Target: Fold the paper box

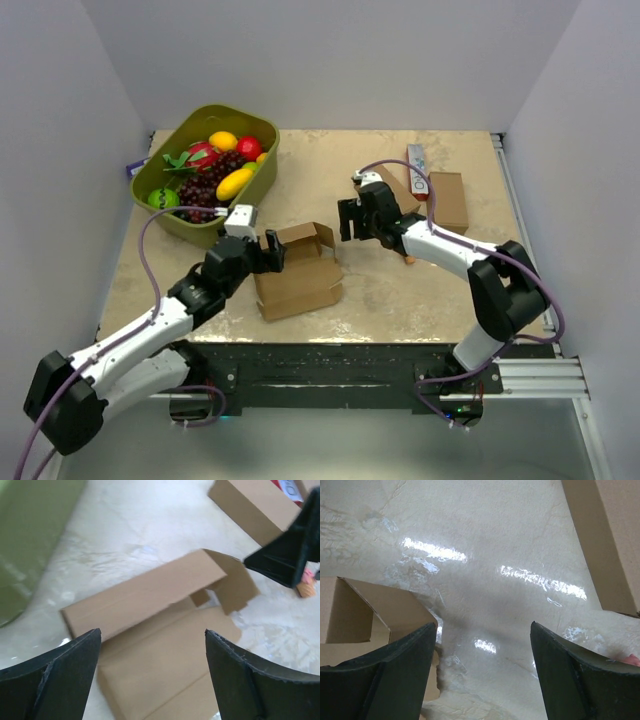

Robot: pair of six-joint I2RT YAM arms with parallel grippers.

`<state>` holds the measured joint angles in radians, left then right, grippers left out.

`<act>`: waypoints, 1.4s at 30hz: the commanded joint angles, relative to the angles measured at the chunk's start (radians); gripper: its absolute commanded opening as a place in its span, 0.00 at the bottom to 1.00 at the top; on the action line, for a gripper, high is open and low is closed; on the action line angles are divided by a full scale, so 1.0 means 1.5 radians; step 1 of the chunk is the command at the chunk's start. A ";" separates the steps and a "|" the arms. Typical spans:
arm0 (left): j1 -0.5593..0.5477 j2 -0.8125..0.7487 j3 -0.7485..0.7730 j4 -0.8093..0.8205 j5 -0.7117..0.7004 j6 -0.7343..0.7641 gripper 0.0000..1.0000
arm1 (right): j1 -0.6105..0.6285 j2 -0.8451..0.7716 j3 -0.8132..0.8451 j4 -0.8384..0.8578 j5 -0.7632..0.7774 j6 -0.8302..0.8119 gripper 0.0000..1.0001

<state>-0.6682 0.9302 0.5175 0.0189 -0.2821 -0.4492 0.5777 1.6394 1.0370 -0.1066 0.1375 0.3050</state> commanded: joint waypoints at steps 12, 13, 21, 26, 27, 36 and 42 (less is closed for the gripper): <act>0.172 0.041 -0.035 0.035 0.061 -0.043 0.78 | 0.004 0.021 0.021 0.044 -0.020 -0.013 0.77; 0.176 0.044 -0.038 0.047 0.061 -0.047 0.77 | 0.005 0.020 0.020 0.044 -0.020 -0.016 0.77; 0.202 0.056 -0.067 0.094 0.076 -0.067 0.69 | 0.010 0.034 0.026 0.044 -0.018 -0.025 0.74; 0.208 0.047 -0.086 0.119 0.088 -0.070 0.63 | 0.018 0.033 0.030 0.043 -0.023 -0.029 0.73; 0.209 0.047 -0.090 0.125 0.092 -0.069 0.61 | 0.021 0.031 0.030 0.047 -0.025 -0.033 0.73; 0.213 0.074 -0.101 0.160 0.138 -0.051 0.47 | 0.064 0.021 0.034 0.038 -0.017 -0.050 0.73; 0.213 0.078 -0.105 0.174 0.156 -0.049 0.43 | 0.097 0.021 0.033 0.033 -0.007 -0.053 0.72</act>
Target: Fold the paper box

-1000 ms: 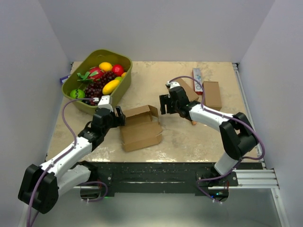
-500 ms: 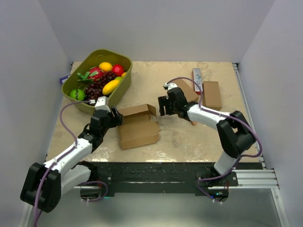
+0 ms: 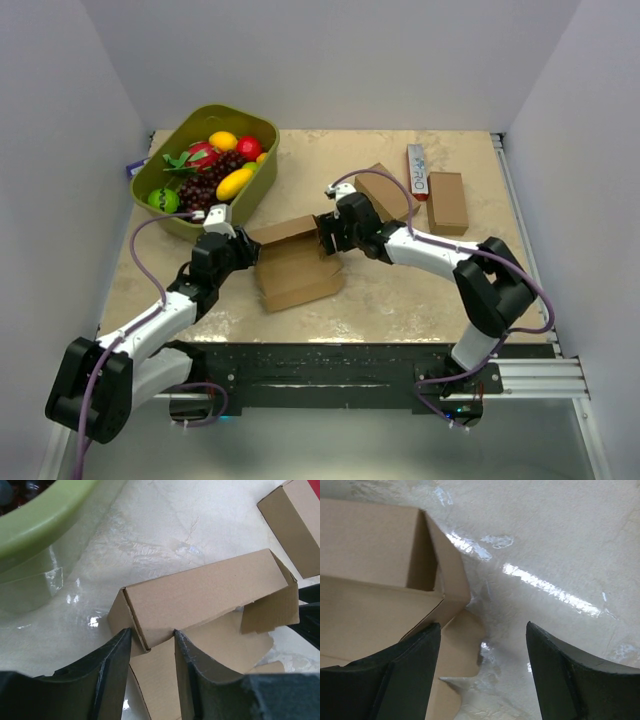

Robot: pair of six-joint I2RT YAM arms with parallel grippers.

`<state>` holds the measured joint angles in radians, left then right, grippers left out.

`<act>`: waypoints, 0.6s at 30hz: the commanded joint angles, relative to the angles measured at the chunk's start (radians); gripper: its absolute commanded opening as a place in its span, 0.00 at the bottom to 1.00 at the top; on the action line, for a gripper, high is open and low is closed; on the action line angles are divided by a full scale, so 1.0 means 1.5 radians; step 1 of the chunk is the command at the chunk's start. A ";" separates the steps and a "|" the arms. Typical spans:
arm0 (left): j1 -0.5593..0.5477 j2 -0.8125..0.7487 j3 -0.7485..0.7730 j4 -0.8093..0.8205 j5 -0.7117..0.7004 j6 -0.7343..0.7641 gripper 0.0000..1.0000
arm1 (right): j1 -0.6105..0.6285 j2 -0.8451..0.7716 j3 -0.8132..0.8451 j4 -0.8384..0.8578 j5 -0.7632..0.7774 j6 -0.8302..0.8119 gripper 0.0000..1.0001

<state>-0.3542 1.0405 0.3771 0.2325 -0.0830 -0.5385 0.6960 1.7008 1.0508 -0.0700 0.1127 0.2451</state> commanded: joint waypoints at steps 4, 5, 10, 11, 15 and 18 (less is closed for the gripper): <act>0.004 0.001 -0.010 0.027 0.026 0.017 0.41 | 0.022 -0.015 0.015 0.030 -0.007 -0.029 0.74; 0.004 0.001 -0.010 0.025 0.024 0.017 0.41 | 0.021 -0.012 0.012 0.043 -0.006 -0.040 0.75; 0.005 -0.004 -0.007 0.016 0.021 0.028 0.39 | 0.021 -0.002 -0.006 0.101 0.005 -0.086 0.77; 0.005 -0.003 -0.006 0.014 0.022 0.033 0.38 | 0.020 0.000 -0.010 0.125 0.005 -0.105 0.77; 0.006 0.000 -0.002 0.011 0.025 0.043 0.35 | 0.021 0.006 -0.034 0.200 -0.012 -0.152 0.78; 0.008 0.001 0.001 0.010 0.025 0.049 0.33 | 0.015 0.028 -0.028 0.233 -0.037 -0.188 0.77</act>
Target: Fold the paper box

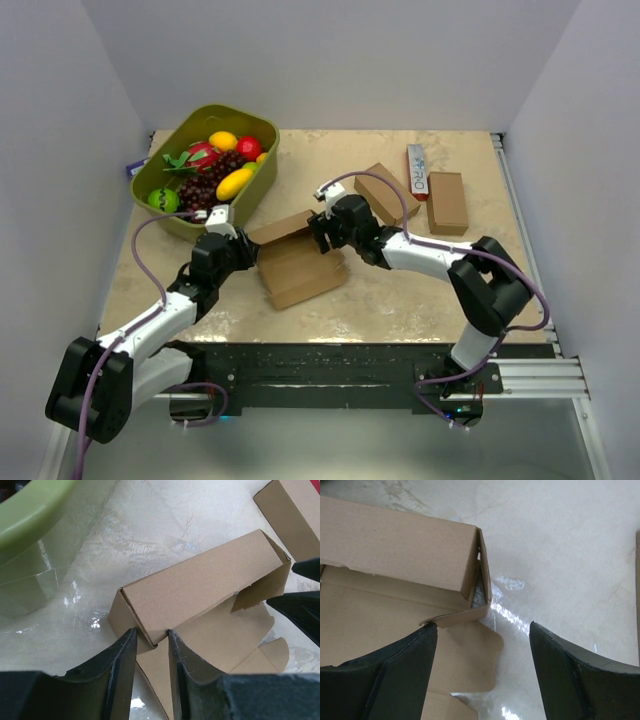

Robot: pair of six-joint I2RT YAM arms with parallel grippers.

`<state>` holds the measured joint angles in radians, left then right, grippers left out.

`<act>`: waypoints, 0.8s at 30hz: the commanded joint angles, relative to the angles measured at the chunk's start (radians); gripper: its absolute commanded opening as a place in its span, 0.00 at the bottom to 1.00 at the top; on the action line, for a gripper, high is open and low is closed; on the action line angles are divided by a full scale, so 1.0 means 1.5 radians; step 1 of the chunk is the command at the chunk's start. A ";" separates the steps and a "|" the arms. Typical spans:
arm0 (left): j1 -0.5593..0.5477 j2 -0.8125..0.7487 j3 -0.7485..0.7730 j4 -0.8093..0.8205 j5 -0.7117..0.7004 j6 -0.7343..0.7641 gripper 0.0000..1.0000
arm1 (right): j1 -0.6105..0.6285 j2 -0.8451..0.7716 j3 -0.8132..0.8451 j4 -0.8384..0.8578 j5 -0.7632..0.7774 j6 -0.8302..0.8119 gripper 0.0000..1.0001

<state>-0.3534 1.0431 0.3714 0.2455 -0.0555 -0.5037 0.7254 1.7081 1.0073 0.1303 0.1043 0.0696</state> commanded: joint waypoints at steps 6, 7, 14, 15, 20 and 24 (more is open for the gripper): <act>0.013 0.006 0.011 0.001 0.013 0.046 0.27 | -0.024 0.068 0.004 0.168 -0.097 -0.105 0.75; 0.014 0.007 0.013 0.000 0.014 0.049 0.26 | -0.027 0.072 0.005 0.178 -0.105 -0.108 0.75; 0.020 0.009 0.021 -0.003 0.017 0.062 0.22 | -0.041 0.093 0.025 0.192 -0.167 -0.140 0.73; 0.021 0.009 0.022 -0.002 0.017 0.062 0.22 | -0.040 0.097 0.028 0.189 -0.173 -0.144 0.73; 0.024 0.019 0.034 -0.009 0.019 0.069 0.20 | -0.041 0.106 0.045 0.183 -0.204 -0.159 0.71; 0.025 0.025 0.037 -0.011 0.021 0.071 0.20 | -0.042 0.114 0.057 0.185 -0.204 -0.165 0.71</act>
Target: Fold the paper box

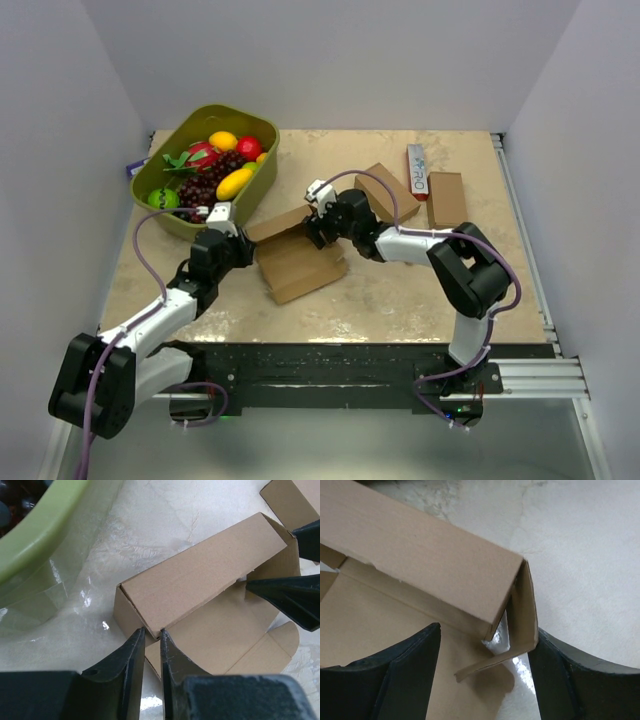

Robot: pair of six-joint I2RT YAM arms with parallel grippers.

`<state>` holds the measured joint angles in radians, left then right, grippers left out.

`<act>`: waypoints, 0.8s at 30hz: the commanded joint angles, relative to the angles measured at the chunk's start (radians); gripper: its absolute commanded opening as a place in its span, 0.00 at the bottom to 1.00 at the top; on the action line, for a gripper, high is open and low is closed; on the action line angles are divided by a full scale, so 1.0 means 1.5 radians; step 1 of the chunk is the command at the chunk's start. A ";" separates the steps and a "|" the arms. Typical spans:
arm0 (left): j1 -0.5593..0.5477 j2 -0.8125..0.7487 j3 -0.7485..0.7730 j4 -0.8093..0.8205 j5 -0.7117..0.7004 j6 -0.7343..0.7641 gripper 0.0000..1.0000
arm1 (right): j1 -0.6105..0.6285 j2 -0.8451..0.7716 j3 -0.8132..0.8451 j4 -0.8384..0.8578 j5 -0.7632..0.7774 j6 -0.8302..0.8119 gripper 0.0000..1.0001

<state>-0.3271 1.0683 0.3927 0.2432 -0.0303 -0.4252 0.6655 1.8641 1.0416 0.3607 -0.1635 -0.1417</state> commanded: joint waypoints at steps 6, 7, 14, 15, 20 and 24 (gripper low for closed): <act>0.009 0.009 0.025 -0.017 0.000 0.018 0.19 | -0.001 0.035 0.069 0.015 -0.045 -0.036 0.62; 0.010 0.008 0.027 -0.018 0.000 0.018 0.19 | -0.002 0.039 0.077 0.008 -0.049 -0.036 0.61; 0.014 0.015 0.038 -0.030 0.003 0.018 0.19 | -0.002 -0.019 0.058 -0.018 -0.063 0.013 0.78; 0.015 0.017 0.044 -0.032 0.004 0.017 0.19 | -0.002 -0.034 0.049 -0.013 -0.056 0.028 0.80; 0.022 0.043 0.069 -0.054 0.007 0.020 0.19 | -0.006 -0.126 0.014 -0.068 -0.054 0.035 0.99; 0.023 0.065 0.094 -0.068 0.016 0.038 0.19 | -0.018 -0.203 0.007 -0.122 -0.048 0.032 0.99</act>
<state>-0.3031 1.1400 0.4789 0.1787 -0.0261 -0.4141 0.6590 1.6699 1.0599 0.2443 -0.2287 -0.1040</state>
